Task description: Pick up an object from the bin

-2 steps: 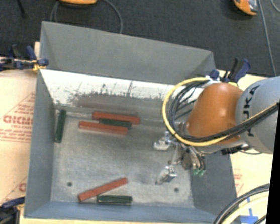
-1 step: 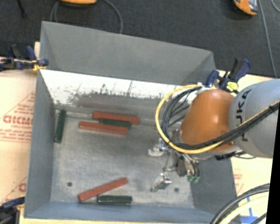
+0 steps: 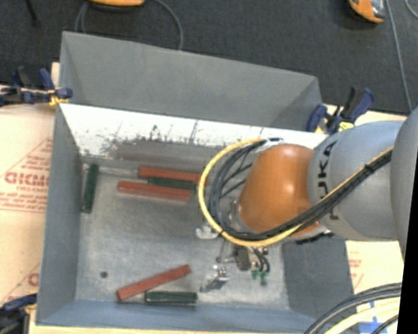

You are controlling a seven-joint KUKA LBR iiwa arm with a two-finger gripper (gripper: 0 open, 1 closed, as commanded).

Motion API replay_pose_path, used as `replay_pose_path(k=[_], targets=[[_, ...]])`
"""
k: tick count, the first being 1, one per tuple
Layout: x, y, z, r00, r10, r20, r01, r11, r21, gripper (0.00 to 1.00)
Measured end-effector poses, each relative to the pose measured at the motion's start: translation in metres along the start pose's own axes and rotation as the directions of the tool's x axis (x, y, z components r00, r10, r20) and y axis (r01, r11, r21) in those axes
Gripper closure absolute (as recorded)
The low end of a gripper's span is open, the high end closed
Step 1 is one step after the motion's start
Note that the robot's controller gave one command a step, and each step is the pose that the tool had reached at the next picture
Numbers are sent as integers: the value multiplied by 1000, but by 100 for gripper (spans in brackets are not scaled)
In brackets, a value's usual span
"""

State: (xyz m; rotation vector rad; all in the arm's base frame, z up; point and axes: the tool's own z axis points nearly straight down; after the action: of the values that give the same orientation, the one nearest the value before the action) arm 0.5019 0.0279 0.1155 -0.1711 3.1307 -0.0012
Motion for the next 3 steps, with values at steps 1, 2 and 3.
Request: replay_pose_path(k=[1,2,3], targets=[[12,19,28,994,112,-12,-112,994,-11,100],[12,19,28,994,111,-10,-111,994,-11,0],[12,19,29,994,111,-10,-111,994,-11,0]])
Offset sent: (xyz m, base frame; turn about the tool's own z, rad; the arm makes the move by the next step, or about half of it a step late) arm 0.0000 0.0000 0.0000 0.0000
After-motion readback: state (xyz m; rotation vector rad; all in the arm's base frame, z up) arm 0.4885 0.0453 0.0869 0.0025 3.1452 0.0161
